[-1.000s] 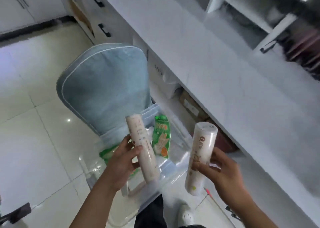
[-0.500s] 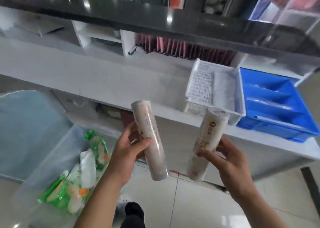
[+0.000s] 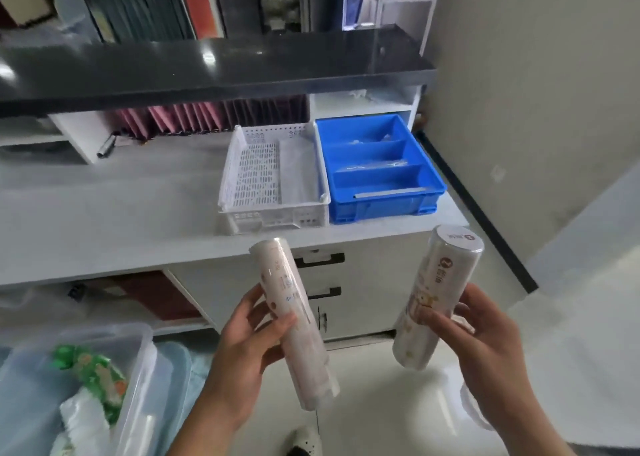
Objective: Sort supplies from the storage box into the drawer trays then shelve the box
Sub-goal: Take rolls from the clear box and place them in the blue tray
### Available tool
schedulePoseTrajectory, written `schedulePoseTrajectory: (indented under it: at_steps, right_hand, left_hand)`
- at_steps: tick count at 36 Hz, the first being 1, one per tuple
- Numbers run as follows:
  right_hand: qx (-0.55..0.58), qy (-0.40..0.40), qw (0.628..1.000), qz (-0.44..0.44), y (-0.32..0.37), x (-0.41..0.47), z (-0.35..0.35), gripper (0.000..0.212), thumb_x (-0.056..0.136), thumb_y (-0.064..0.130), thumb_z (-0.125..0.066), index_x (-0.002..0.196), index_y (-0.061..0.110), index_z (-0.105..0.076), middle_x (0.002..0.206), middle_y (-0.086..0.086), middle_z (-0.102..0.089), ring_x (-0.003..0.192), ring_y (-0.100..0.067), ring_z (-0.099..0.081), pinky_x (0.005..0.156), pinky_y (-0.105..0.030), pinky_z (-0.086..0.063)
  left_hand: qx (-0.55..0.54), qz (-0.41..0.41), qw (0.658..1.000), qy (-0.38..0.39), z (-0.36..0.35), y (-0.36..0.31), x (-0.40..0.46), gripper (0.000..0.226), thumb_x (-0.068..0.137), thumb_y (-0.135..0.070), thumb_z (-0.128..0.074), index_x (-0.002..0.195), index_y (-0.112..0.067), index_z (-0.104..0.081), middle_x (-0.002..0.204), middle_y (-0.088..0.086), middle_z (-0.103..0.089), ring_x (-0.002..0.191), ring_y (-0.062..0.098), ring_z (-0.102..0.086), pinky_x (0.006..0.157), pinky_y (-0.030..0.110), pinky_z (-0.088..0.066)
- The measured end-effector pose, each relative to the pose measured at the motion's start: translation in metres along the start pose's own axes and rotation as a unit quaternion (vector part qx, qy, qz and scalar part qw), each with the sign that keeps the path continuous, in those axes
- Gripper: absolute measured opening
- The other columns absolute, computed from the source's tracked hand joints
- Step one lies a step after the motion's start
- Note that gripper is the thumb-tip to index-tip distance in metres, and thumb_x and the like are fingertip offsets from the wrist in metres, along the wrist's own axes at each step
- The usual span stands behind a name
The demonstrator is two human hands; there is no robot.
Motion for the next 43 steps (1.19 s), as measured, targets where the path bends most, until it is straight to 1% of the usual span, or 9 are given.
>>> schedulePoseTrajectory:
  at_steps: [8,15,19,23,25,28,33,39,43]
  right_hand:
    - [-0.020,-0.056,0.998,0.032,0.025,0.039,0.005,0.043,0.069,0.020,-0.080,0.111,0.026,-0.072,0.103,0.000,-0.076,0.098,-0.016,-0.069,0.083,-0.024,-0.057]
    - [-0.103,-0.090,0.990,0.045,0.029,0.084,-0.003,0.051,0.075,0.010,-0.082,0.121,0.027,-0.068,0.110,0.004,-0.073,0.103,-0.013,-0.068,0.091,-0.021,-0.051]
    - [-0.189,-0.074,0.977,0.058,0.033,0.121,-0.008,0.054,0.075,0.013,-0.082,0.123,0.030,-0.065,0.118,0.004,-0.066,0.108,-0.015,-0.062,0.095,-0.028,-0.048]
    - [-0.278,-0.034,0.956,0.092,0.036,0.172,-0.014,0.059,0.074,0.013,-0.083,0.120,0.041,-0.059,0.118,0.007,-0.059,0.107,-0.002,-0.056,0.088,-0.013,-0.043]
    - [-0.333,-0.007,0.936,0.112,0.035,0.204,-0.019,0.058,0.074,0.014,-0.084,0.123,0.033,-0.061,0.115,0.009,-0.056,0.102,-0.002,-0.056,0.085,-0.013,-0.040]
    - [-0.424,0.050,0.892,0.150,0.029,0.257,-0.032,0.057,0.074,0.016,-0.083,0.127,0.022,-0.062,0.117,0.005,-0.058,0.102,-0.018,-0.057,0.085,-0.030,-0.043]
    - [-0.558,0.190,0.797,0.131,-0.015,0.340,-0.056,0.061,0.081,0.029,-0.075,0.138,0.025,-0.051,0.129,-0.001,-0.055,0.115,-0.028,-0.052,0.096,-0.041,-0.042]
    - [-0.623,0.305,0.704,0.154,-0.070,0.401,-0.071,0.057,0.089,0.041,-0.063,0.141,0.025,-0.045,0.132,-0.004,-0.050,0.117,-0.029,-0.049,0.098,-0.044,-0.039]
    - [-0.633,0.354,0.660,0.196,-0.095,0.417,-0.078,0.061,0.087,0.041,-0.064,0.142,0.027,-0.041,0.132,-0.004,-0.050,0.116,-0.029,-0.049,0.096,-0.044,-0.039]
  left_hand:
    - [0.025,0.010,0.998,0.057,-0.017,-0.025,0.067,0.058,0.069,-0.036,-0.083,0.124,-0.035,-0.065,0.111,0.005,-0.072,0.099,0.025,-0.072,0.074,0.036,-0.058]
    - [0.007,0.036,0.997,0.069,-0.015,-0.030,0.129,0.056,0.068,-0.030,-0.082,0.122,-0.033,-0.066,0.105,0.004,-0.072,0.095,0.021,-0.072,0.073,0.039,-0.058]
    - [-0.006,0.053,0.997,0.055,-0.012,-0.028,0.153,0.053,0.071,-0.026,-0.080,0.122,-0.030,-0.067,0.108,0.007,-0.070,0.096,0.022,-0.071,0.072,0.040,-0.057]
    - [-0.008,0.061,0.997,0.048,-0.008,-0.029,0.178,0.057,0.069,-0.027,-0.079,0.124,-0.028,-0.065,0.113,0.008,-0.070,0.100,0.023,-0.069,0.073,0.040,-0.057]
    - [-0.007,0.058,0.998,0.038,-0.007,-0.030,0.191,0.058,0.069,-0.027,-0.079,0.125,-0.028,-0.065,0.115,0.007,-0.069,0.103,0.024,-0.067,0.072,0.039,-0.057]
    - [-0.010,0.052,0.998,0.017,-0.007,-0.034,0.213,0.053,0.071,-0.025,-0.075,0.123,-0.028,-0.066,0.115,0.006,-0.069,0.105,0.026,-0.065,0.069,0.038,-0.058]
    - [-0.004,0.039,0.999,-0.029,-0.017,-0.048,0.244,0.048,0.075,-0.018,-0.073,0.122,-0.025,-0.065,0.113,0.006,-0.069,0.104,0.026,-0.065,0.067,0.038,-0.058]
    - [0.017,0.036,0.996,-0.077,-0.028,-0.065,0.267,0.054,0.075,-0.017,-0.073,0.128,-0.021,-0.062,0.120,0.016,-0.067,0.099,0.027,-0.066,0.065,0.034,-0.059]
    - [0.006,0.047,0.992,-0.114,-0.033,-0.063,0.273,0.052,0.079,-0.016,-0.064,0.131,-0.018,-0.060,0.130,0.023,-0.062,0.110,0.036,-0.063,0.070,0.037,-0.060]
Point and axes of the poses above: each hand's wrist, its own x-axis towards the middle knuckle, its own z-axis out of the back of the hand, y = z × x, the point moved 7 cm from there along x, towards the middle knuckle
